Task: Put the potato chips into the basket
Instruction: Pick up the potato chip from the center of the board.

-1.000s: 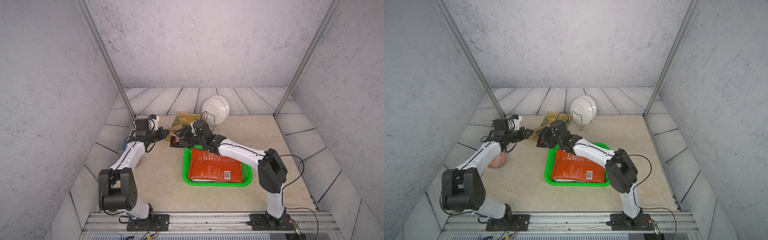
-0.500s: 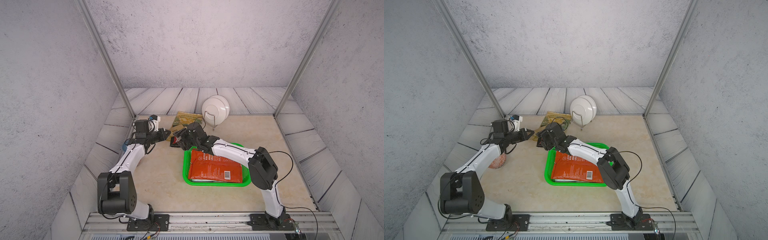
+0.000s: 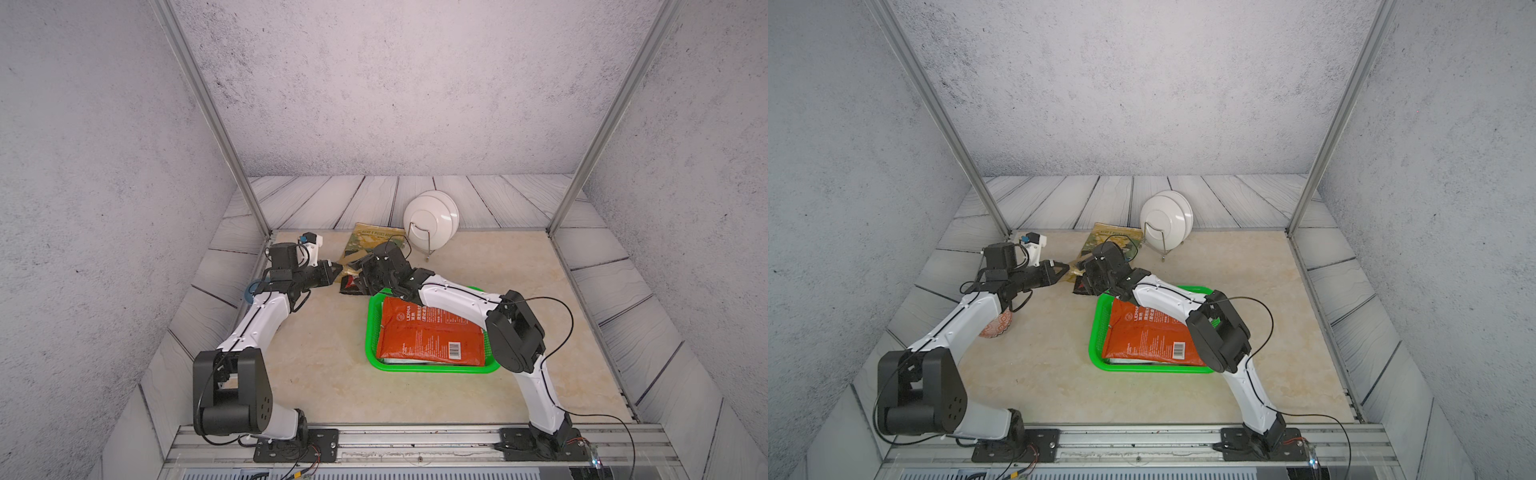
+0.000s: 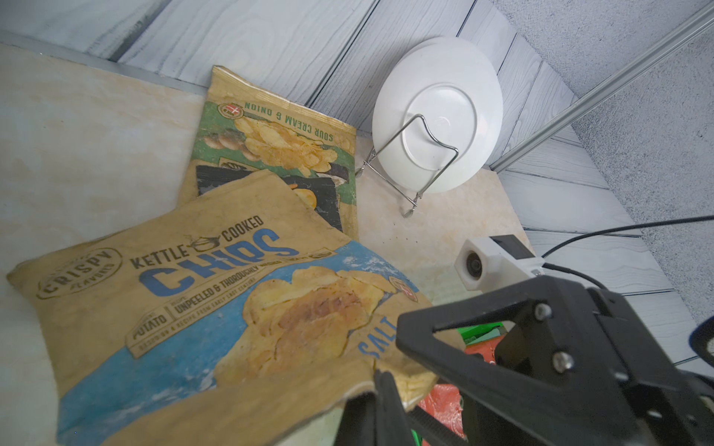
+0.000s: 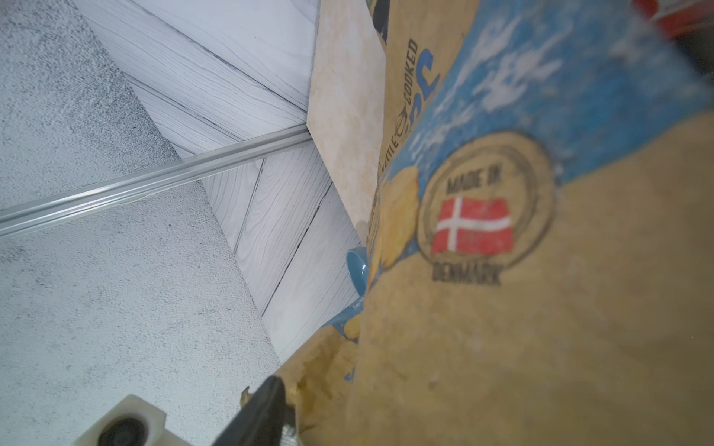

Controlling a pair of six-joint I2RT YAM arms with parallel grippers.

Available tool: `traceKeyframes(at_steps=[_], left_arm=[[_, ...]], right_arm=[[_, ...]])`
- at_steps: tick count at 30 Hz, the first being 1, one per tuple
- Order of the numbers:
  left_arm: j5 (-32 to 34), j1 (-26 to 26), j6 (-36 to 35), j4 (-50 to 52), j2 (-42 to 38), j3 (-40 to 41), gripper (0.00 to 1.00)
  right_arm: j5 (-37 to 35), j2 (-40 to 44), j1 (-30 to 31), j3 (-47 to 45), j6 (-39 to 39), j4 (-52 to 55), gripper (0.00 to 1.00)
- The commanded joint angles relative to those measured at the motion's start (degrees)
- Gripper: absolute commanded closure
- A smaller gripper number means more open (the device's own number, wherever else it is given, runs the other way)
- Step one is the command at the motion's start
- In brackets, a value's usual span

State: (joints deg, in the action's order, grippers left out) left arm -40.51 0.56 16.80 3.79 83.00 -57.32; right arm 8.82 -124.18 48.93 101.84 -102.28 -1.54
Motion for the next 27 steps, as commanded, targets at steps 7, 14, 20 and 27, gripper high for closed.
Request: traceKeyframes(at_steps=[7, 14, 20, 27], left_arm=[[-3.4, -0.5, -2.7, 0.3, -1.7, 0.4, 0.81], [1.3, -0.3, -8.7, 13.3, -5.6, -2.9, 0.07], [11.3, 0.5, -13.8, 20.3, -15.8, -1.6, 0.01], [15.7, 3.7, -19.7, 28.5, -18.1, -1.7, 0.01]], right_arm=[[-0.6, -2.0, -0.4, 0.8, 1.3, -1.9, 0.76], [-0.3, 0.4, -0.7, 2.4, 11.1, 3.2, 0.97], [3.3, 1.2, -1.2, 5.2, 26.5, 7.2, 1.00], [10.5, -0.2, -2.3, 13.3, 44.1, 13.3, 1.00]])
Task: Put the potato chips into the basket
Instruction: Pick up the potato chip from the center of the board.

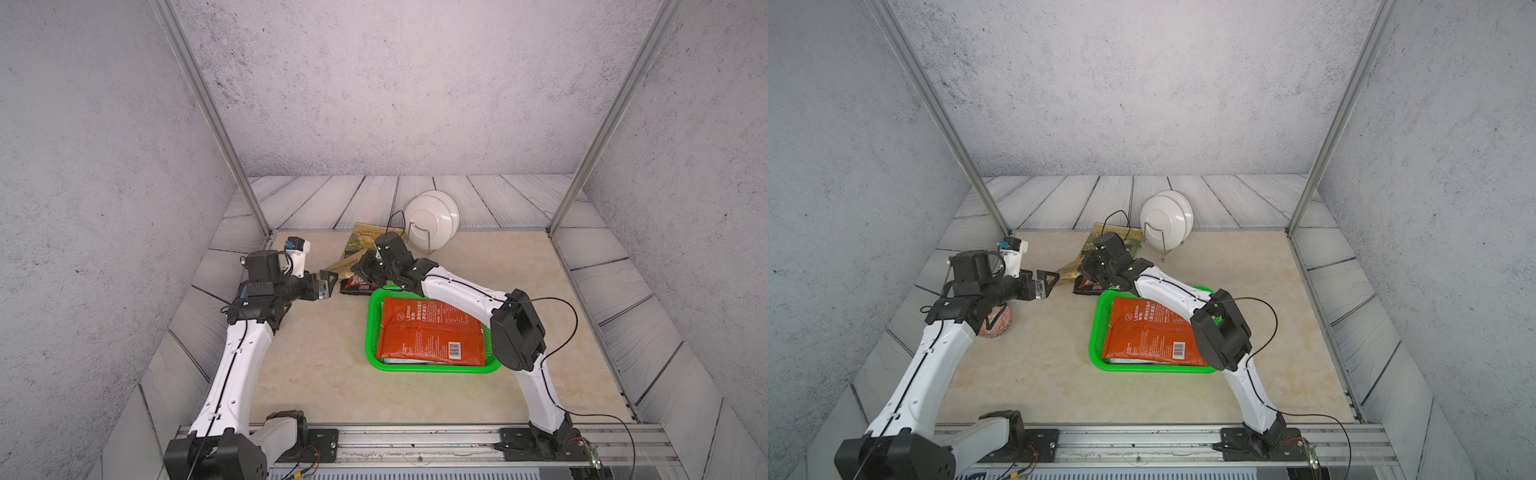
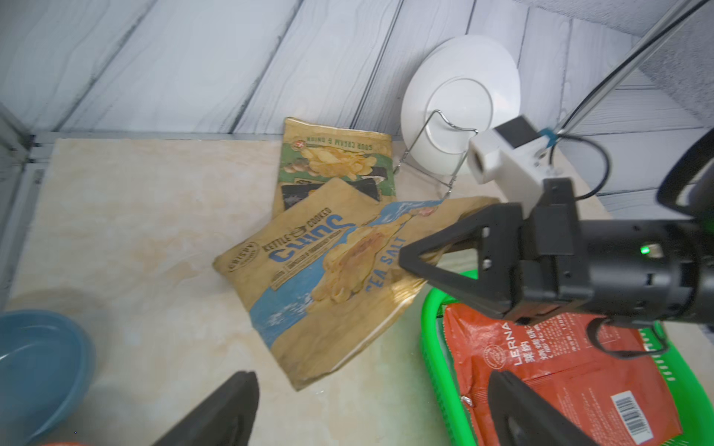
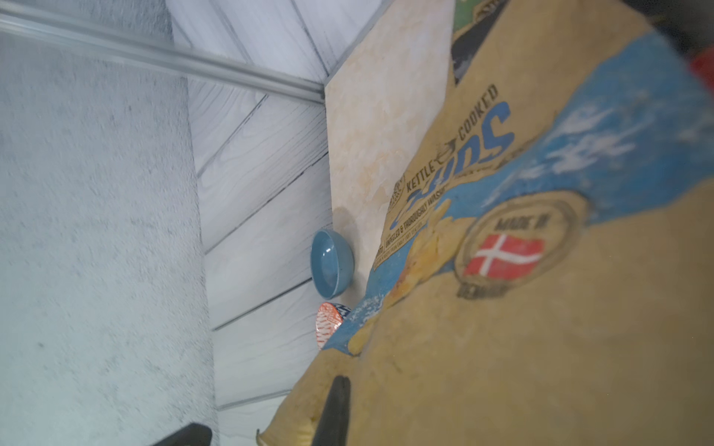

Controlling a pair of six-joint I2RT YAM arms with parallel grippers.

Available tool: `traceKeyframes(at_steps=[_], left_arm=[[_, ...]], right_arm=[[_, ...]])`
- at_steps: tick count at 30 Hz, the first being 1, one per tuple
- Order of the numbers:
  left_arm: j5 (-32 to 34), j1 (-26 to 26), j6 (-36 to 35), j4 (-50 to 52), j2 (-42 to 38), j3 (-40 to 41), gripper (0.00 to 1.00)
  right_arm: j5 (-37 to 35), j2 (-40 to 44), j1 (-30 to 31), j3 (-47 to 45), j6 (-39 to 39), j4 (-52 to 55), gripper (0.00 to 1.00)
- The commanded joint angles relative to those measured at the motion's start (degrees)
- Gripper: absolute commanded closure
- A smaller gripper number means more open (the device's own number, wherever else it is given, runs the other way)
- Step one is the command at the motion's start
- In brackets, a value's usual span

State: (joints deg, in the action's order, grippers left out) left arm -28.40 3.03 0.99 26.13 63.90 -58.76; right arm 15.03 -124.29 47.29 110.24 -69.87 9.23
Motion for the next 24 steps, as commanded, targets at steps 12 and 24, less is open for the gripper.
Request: traceKeyframes(at_steps=[12, 24], left_arm=[[3.1, 6.0, -2.5, 7.3, 4.8, 2.9, 0.01], [4.4, 7.2, -3.3, 6.8, 5.6, 3.6, 0.01]], right_arm=[[19.6, -1.6, -1.1, 23.5, 35.4, 17.6, 1.00], [31.4, 8.3, -1.4, 19.9, 39.5, 19.6, 1.00]])
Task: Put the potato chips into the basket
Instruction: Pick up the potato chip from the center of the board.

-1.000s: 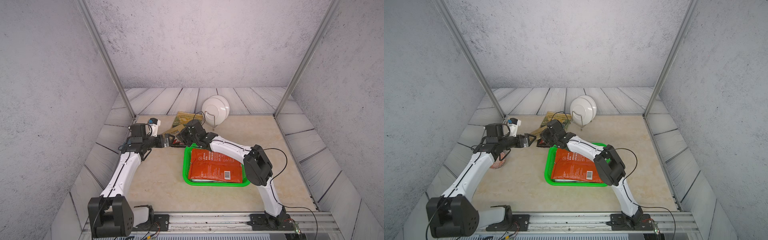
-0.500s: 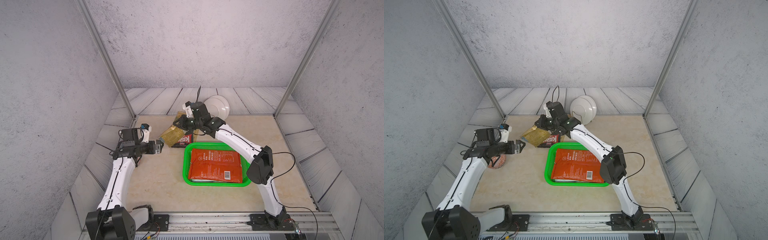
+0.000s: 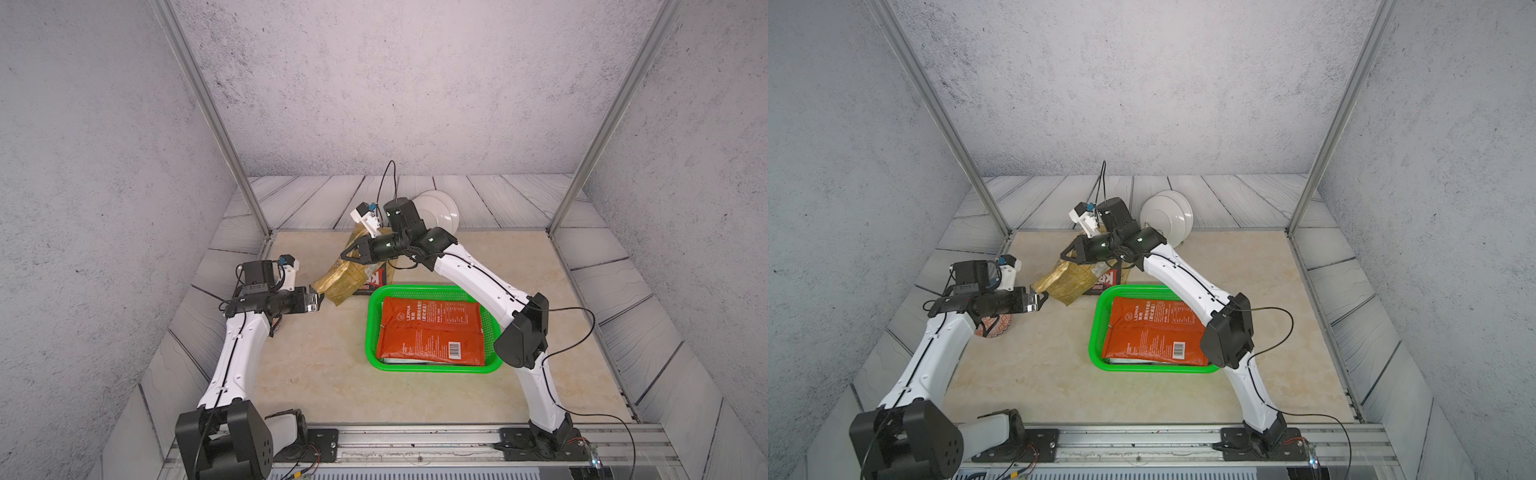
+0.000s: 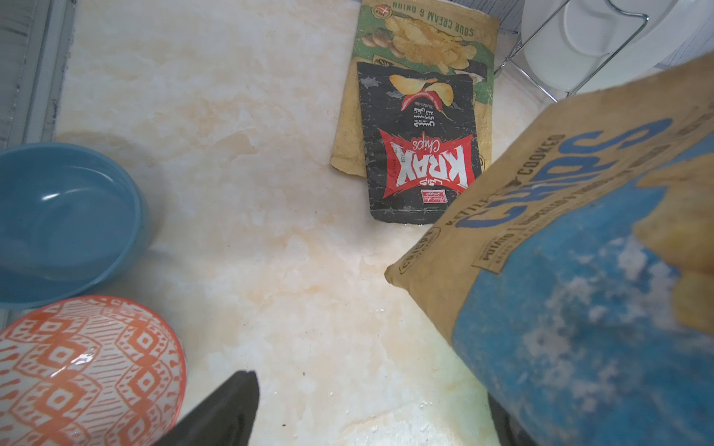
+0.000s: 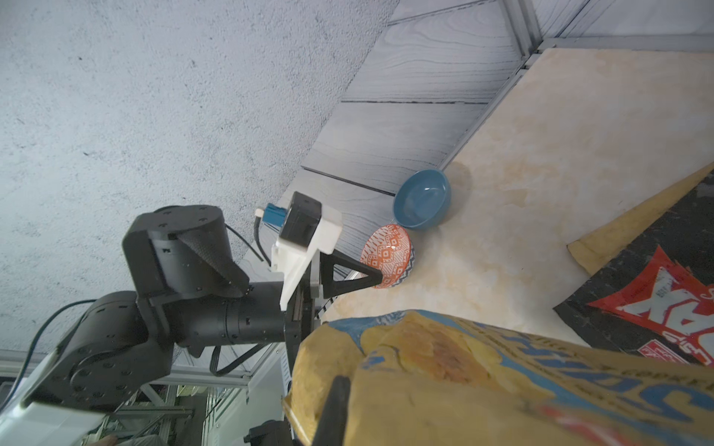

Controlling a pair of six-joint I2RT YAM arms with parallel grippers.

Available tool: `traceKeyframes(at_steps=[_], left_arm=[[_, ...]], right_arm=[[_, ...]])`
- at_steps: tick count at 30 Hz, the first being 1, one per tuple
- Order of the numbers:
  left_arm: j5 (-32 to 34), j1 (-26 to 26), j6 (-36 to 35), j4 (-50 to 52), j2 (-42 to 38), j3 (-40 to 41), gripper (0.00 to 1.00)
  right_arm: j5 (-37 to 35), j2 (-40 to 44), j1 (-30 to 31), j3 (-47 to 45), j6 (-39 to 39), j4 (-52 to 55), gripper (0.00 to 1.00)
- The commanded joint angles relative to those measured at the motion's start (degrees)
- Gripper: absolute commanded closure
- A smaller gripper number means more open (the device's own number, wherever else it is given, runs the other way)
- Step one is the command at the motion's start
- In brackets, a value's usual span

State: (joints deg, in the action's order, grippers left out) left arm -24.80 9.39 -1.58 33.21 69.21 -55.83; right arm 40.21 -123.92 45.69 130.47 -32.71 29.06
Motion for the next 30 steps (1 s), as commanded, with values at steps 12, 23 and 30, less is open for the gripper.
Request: traceKeyframes(at_steps=[12, 23, 30], left_arm=[[-27.4, 3.2, -16.9, 11.9, -3.6, -1.6, 0.01], [-27.5, 3.1, -16.8, 14.9, -2.5, -3.1, 0.01], [-28.2, 3.1, -14.6, 14.1, 4.2, -2.2, 0.01]], right_arm=[[9.3, 15.6, -3.0, -5.0, 3.0, 2.2, 1.00], [10.3, 22.9, -5.7, -9.4, 7.4, 9.1, 1.00], [17.4, 26.2, -9.2, -15.6, 7.3, 10.1, 1.00]])
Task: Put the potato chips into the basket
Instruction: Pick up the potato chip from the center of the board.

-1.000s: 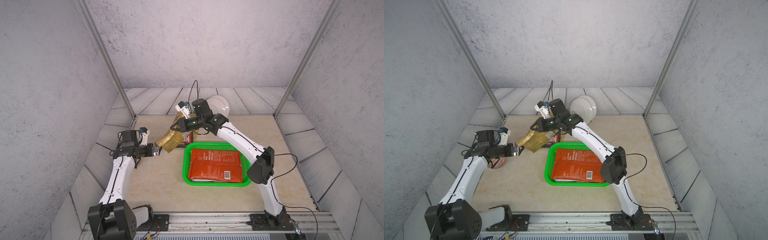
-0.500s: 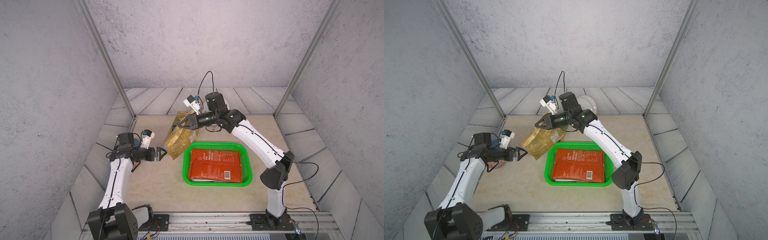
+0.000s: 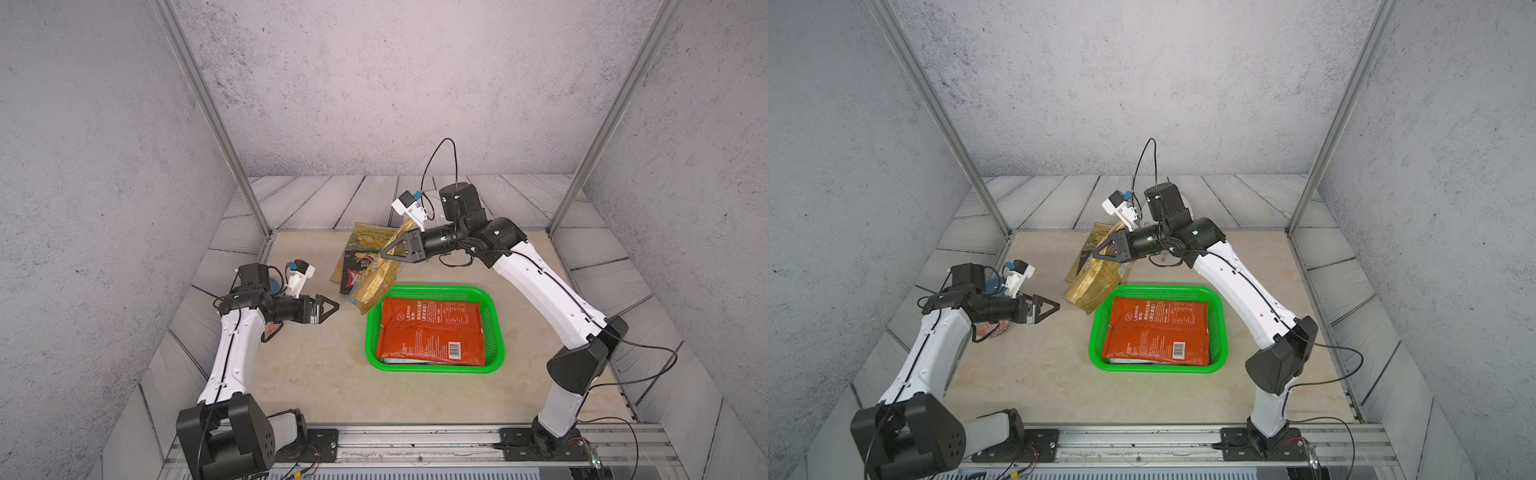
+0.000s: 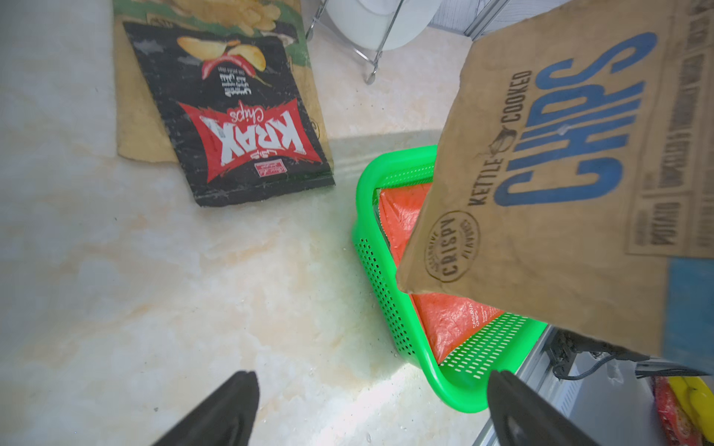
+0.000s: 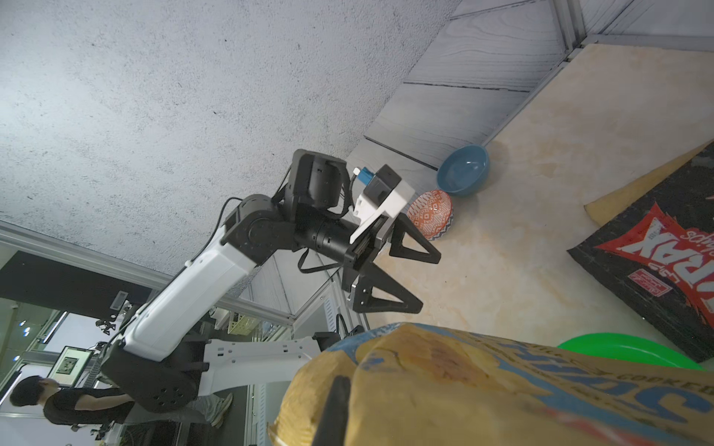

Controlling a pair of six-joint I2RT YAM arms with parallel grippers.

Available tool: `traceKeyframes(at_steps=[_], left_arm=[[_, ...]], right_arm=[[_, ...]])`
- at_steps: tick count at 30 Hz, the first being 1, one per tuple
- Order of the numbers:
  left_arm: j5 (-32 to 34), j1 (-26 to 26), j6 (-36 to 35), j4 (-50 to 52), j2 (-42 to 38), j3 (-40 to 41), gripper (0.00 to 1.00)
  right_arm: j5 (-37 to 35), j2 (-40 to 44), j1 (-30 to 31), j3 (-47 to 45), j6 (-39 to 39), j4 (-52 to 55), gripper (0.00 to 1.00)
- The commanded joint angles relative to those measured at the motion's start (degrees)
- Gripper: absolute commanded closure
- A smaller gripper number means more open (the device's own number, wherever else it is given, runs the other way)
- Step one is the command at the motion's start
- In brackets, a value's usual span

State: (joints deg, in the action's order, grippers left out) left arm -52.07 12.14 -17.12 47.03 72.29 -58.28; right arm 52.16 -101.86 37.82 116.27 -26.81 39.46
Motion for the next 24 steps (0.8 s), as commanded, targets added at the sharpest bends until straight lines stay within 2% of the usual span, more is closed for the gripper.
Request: traceKeyframes(at_steps=[1, 5, 14, 24], left_arm=[[-0.7, 0.3, 1.0, 0.5, 1.5, 0.3, 0.01], [-0.1, 0.3, 0.7, 0.9, 2.0, 0.3, 0.01], [-0.2, 0.3, 0.7, 0.9, 2.2, 0.8, 0.01], [0.6, 0.3, 0.8, 0.3, 3.0, 1.1, 0.01]], right_arm=[[6.4, 4.4, -1.7, -2.1, 1.8, 0.0, 1.00], [10.2, 4.8, -2.4, -4.0, 5.8, 3.6, 1.00], [13.0, 2.9, -2.3, -7.3, 12.6, 8.5, 1.00], [15.5, 2.1, -0.9, -9.0, 14.7, 9.0, 1.00]])
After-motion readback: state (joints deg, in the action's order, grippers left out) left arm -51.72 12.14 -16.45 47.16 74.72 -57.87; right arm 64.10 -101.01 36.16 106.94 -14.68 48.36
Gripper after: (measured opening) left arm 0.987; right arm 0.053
